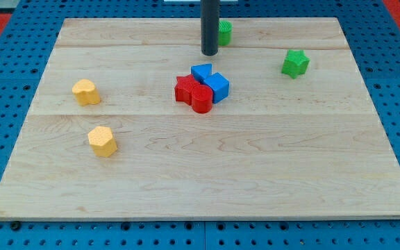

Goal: Push the green circle into green star

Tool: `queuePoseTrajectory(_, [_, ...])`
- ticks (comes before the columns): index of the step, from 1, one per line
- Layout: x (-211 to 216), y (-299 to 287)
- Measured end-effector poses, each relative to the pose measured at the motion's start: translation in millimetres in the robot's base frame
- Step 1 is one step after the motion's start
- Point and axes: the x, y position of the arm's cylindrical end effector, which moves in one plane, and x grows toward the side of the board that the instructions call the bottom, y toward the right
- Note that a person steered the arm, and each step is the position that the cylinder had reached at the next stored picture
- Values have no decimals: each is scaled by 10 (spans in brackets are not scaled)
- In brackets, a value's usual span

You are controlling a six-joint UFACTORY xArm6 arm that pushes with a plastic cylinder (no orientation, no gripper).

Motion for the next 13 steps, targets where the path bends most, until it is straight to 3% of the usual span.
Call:
queuePoseTrajectory(1, [0,-191])
queuePoseTrajectory(2, [-41,-843])
queuePoseTrajectory(3, [-429,-1082])
queuePoseTrajectory(4, [-638,-857])
queuePoseTrajectory(6, [-396,48])
queuePoseTrajectory(8, [-694,13])
queuePoseTrajectory(9, [-721,383])
queuePoseTrajectory(11, [-391,1305])
queuePoseTrajectory(12, [-396,1301])
queuePoseTrajectory(13, [-658,1178])
